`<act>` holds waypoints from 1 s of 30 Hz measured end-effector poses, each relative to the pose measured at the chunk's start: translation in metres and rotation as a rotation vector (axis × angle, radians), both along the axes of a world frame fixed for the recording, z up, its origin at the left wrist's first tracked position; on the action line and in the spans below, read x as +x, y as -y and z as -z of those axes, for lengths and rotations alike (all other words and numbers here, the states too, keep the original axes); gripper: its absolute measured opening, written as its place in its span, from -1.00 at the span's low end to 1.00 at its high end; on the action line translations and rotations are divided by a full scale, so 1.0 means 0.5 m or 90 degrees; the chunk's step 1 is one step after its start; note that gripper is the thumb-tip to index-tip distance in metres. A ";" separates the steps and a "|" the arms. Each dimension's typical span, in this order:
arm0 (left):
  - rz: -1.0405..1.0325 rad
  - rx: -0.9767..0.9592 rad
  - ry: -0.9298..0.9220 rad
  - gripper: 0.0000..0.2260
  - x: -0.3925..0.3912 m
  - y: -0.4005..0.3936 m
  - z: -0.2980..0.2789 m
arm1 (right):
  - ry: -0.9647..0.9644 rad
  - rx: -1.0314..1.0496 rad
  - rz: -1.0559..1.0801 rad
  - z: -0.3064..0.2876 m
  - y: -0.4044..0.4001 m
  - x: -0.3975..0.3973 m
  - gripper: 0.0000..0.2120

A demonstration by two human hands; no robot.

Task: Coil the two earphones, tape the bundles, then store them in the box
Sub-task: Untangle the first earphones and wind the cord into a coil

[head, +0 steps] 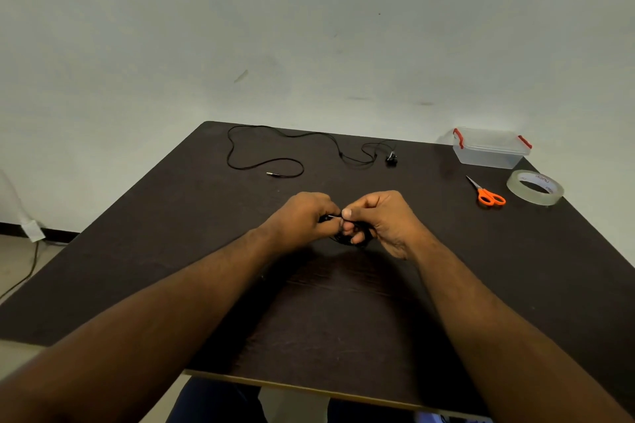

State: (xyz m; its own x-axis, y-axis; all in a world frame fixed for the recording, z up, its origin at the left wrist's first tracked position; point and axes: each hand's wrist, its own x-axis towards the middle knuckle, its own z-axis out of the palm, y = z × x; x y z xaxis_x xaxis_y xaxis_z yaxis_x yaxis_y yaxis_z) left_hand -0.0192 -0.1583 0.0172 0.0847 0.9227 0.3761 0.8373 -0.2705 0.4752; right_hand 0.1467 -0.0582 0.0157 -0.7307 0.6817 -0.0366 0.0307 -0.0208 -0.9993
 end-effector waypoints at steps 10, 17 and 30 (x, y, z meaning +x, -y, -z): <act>-0.014 -0.105 0.096 -0.89 -0.004 0.005 0.006 | 0.147 0.535 -0.035 0.007 0.013 0.021 -0.81; 0.043 -0.047 -0.011 -0.91 -0.015 -0.002 -0.056 | 0.206 0.265 -0.072 -0.024 0.019 0.021 -0.91; -0.006 -0.115 0.359 -0.77 0.011 0.007 -0.026 | 0.129 0.139 -0.080 -0.048 0.027 0.029 -0.90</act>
State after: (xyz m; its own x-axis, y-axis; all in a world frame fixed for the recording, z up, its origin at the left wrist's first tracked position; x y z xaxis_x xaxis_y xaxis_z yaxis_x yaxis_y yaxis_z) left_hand -0.0134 -0.1617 0.0300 -0.0910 0.9760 0.1977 0.4434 -0.1381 0.8856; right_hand 0.1611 -0.0717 0.0397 -0.8026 0.5942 -0.0522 0.2179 0.2107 -0.9530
